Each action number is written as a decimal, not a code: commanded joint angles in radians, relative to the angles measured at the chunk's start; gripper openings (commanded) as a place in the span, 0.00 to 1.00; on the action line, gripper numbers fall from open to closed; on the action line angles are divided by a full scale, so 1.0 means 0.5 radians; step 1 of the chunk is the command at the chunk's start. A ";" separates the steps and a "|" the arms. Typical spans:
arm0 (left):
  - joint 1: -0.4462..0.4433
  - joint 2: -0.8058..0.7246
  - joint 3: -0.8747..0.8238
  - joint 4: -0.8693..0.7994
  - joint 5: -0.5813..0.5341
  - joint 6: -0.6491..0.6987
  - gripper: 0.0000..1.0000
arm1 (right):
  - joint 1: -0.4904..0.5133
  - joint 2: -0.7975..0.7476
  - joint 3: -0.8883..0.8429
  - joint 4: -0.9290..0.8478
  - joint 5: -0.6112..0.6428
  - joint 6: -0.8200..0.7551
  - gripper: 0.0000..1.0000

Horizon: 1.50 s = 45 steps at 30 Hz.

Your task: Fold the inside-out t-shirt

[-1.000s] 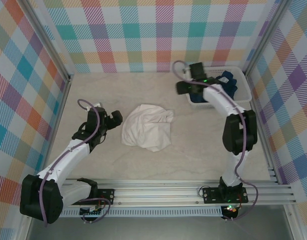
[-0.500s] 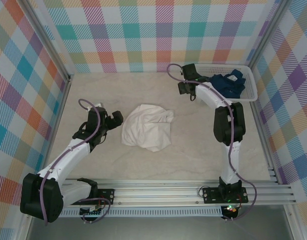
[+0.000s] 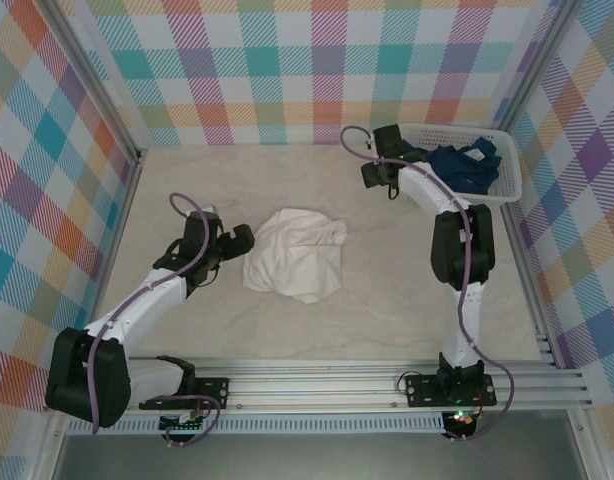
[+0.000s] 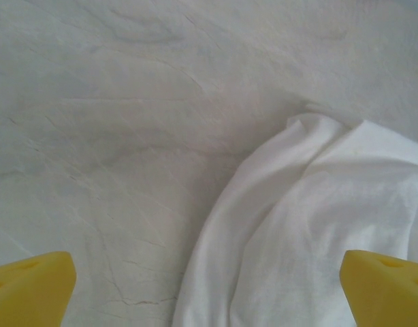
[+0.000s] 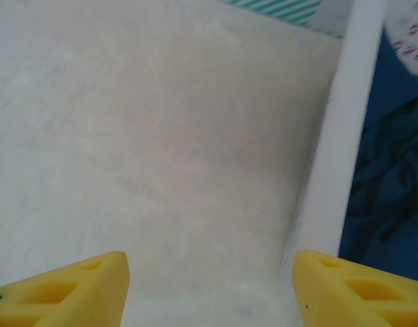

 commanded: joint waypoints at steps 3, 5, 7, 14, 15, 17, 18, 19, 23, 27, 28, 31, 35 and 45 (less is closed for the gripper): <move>-0.066 0.047 0.044 0.019 0.035 0.022 0.99 | 0.070 -0.384 -0.354 0.041 -0.037 -0.064 0.73; -0.072 0.060 0.048 0.011 0.042 0.028 0.99 | 0.030 -0.496 -0.528 0.118 0.047 -0.215 0.78; -0.076 0.065 0.046 0.013 0.043 0.034 0.99 | -0.048 -0.582 -0.622 0.141 0.054 -0.371 0.83; -0.082 0.094 0.041 0.037 0.040 0.036 0.99 | -0.327 -0.558 -0.683 0.057 0.068 -0.974 0.91; -0.082 0.099 0.039 0.040 0.040 0.037 0.99 | -0.356 -0.527 -0.670 0.046 0.047 -1.013 0.91; -0.082 0.106 0.041 0.046 0.041 0.040 0.99 | -0.389 -0.452 -0.604 0.008 0.053 -1.049 0.91; -0.081 0.112 0.043 0.040 0.043 0.044 0.99 | -0.403 -0.403 -0.569 0.019 0.074 -1.065 0.90; -0.081 0.113 0.050 0.036 0.041 0.046 0.99 | -0.411 -0.356 -0.526 0.000 0.062 -1.078 0.89; -0.082 0.098 0.063 0.011 0.029 0.061 0.99 | -0.422 -0.160 -0.295 -0.146 0.060 -1.101 0.65; -0.082 0.076 0.044 0.024 0.008 0.055 0.99 | -0.416 -0.070 -0.116 -0.255 -0.020 -0.971 0.35; -0.081 0.079 0.041 0.030 0.004 0.048 0.99 | -0.409 -0.053 -0.070 -0.272 -0.038 -0.921 0.31; -0.082 0.110 0.044 0.040 0.038 0.035 0.99 | -0.387 0.046 0.115 -0.327 -0.016 -0.795 0.25; -0.090 0.132 0.056 0.039 0.056 0.032 0.99 | -0.390 0.313 0.547 -0.486 0.145 -0.605 0.18; -0.125 0.166 0.090 0.036 0.077 0.044 0.99 | -0.533 1.065 1.978 -1.001 0.113 -0.021 0.31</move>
